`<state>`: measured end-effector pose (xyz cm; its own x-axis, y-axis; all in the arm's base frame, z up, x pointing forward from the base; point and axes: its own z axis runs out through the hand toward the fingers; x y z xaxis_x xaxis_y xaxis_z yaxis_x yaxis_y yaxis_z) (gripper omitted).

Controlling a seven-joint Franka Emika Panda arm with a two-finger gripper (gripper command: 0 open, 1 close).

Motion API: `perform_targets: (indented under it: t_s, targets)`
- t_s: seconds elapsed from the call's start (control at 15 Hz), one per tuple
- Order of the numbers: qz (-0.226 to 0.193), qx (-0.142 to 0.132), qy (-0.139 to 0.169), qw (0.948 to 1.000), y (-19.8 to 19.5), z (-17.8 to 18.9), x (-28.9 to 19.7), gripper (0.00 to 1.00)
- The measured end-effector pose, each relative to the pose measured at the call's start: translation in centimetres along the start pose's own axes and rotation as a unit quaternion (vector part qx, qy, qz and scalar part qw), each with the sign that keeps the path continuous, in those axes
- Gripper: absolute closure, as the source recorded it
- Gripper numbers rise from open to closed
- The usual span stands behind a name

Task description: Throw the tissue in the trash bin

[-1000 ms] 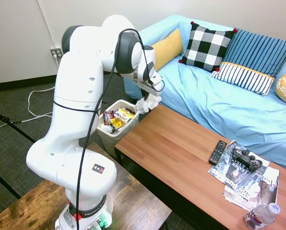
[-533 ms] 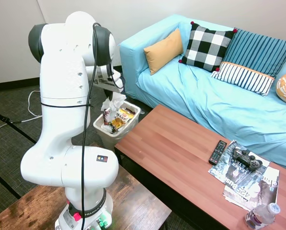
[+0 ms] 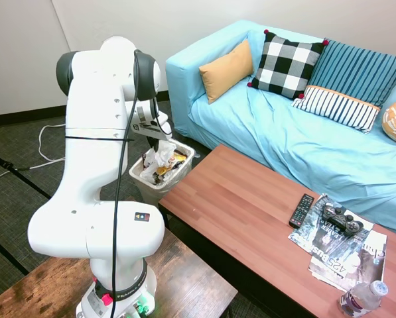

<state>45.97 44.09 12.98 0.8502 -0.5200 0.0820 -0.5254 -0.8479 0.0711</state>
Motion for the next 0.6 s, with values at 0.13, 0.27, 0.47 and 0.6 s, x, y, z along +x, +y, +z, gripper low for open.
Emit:
perform_targets:
  t_s: [0.13,0.27,0.47,0.6]
  targets:
    - [-0.001,0.001,0.001,1.0000,-0.2,0.0,-0.1,0.00]
    - [-0.003,0.002,0.001,1.0000,-0.4,-0.2,-0.3,0.00]
    - [-0.004,0.003,0.002,1.0000,-0.5,-0.3,-0.5,0.00]
    - [-0.003,0.004,0.004,1.0000,-0.5,-1.0,-0.2,0.00]
